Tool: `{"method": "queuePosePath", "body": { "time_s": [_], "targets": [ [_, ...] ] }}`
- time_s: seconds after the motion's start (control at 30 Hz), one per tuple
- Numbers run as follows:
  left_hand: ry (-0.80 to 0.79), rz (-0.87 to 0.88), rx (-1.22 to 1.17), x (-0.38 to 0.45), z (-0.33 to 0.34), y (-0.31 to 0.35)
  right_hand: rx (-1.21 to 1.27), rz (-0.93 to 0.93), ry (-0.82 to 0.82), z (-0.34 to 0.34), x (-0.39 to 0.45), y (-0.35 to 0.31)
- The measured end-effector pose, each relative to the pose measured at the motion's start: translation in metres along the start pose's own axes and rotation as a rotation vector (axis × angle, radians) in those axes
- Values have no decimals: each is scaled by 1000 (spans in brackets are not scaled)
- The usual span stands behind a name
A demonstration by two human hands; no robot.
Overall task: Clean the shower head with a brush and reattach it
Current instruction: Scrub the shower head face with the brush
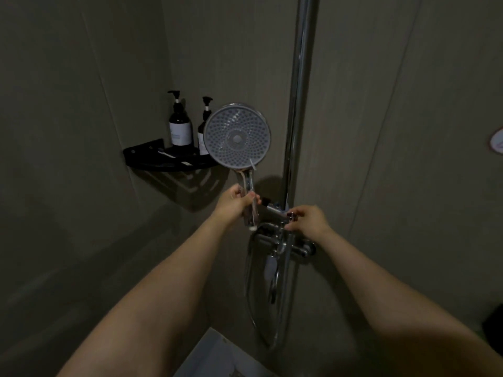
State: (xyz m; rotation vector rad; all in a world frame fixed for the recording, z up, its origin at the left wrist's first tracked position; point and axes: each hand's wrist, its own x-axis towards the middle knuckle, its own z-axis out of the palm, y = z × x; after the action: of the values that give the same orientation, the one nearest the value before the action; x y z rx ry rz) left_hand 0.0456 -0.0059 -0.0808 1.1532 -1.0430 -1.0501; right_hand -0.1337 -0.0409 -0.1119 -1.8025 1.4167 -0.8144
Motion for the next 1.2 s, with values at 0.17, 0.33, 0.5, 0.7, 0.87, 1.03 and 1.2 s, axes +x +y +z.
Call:
{"method": "queuePosePath", "body": {
  "time_s": [0.17, 0.33, 0.5, 0.7, 0.87, 1.03, 1.2],
  "targets": [
    [-41, -17, 33, 5, 18, -6, 33, 77, 166, -23, 5, 20],
    [-64, -19, 39, 11, 33, -9, 112, 71, 268, -36, 20, 18],
    [-55, -45, 7, 13, 33, -17, 4, 43, 223, -38, 32, 12],
    [-34, -52, 148, 23, 12, -29, -60, 99, 187, -34, 50, 20],
    [-9, -57, 129, 33, 3, -35, -134, 77, 120, -24, 57, 22],
    [-4, -40, 110, 39, 0, -35, 16, 33, 218, -30, 64, 17],
    [-18, -35, 95, 41, 2, -38, -23, 61, 168, -28, 61, 22]
  ]
}}
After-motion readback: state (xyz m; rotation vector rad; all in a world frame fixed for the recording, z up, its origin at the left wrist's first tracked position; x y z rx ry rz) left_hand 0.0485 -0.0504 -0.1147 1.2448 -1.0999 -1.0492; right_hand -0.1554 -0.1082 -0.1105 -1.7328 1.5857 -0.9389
